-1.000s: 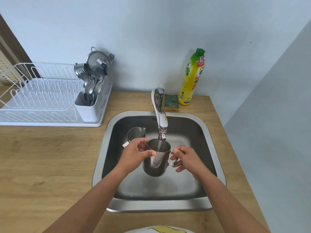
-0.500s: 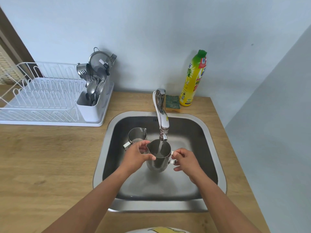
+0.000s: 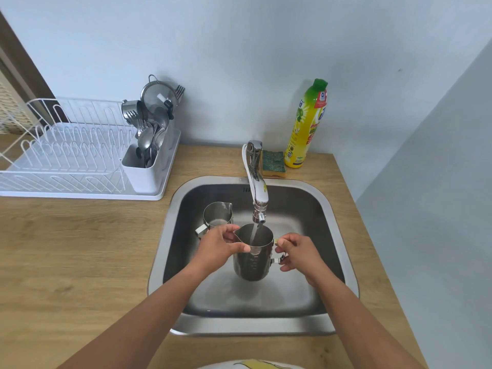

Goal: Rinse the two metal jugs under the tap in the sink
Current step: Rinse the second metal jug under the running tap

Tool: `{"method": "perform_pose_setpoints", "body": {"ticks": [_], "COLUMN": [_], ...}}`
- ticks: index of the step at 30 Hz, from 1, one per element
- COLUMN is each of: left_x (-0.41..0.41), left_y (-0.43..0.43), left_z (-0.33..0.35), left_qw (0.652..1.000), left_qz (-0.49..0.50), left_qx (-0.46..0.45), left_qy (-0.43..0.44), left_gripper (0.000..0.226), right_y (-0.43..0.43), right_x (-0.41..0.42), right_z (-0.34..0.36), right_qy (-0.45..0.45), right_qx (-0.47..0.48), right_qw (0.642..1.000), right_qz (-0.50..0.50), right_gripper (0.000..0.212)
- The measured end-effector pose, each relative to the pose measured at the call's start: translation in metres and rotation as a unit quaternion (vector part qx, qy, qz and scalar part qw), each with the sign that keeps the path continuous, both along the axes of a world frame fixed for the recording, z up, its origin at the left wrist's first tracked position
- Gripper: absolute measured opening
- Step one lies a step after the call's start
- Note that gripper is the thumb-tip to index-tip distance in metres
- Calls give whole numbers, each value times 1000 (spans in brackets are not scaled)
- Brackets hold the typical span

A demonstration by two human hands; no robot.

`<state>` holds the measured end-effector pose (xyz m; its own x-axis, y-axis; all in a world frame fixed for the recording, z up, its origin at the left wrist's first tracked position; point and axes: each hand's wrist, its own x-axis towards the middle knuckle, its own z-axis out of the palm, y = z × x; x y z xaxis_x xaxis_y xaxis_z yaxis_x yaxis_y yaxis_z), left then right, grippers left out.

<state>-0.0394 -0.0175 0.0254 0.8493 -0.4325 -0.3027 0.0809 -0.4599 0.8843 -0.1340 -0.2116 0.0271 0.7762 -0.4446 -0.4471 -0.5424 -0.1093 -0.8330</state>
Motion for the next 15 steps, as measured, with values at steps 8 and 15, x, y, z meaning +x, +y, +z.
{"method": "perform_pose_setpoints", "body": {"ticks": [8, 15], "left_x": [3, 4], "left_y": [0, 1], "left_z": [-3, -9], "left_qw": [1000, 1000], "left_qz": [-4, -2], "left_qx": [-2, -2], "left_qy": [16, 23], "left_gripper": [63, 63], "right_y": [0, -1], "right_x": [-1, -3], "right_z": [-1, -1], "right_qy": [8, 14], "right_qx": [4, 20], "right_qw": [1000, 1000], "right_qz": [0, 8], "right_gripper": [15, 17]}}
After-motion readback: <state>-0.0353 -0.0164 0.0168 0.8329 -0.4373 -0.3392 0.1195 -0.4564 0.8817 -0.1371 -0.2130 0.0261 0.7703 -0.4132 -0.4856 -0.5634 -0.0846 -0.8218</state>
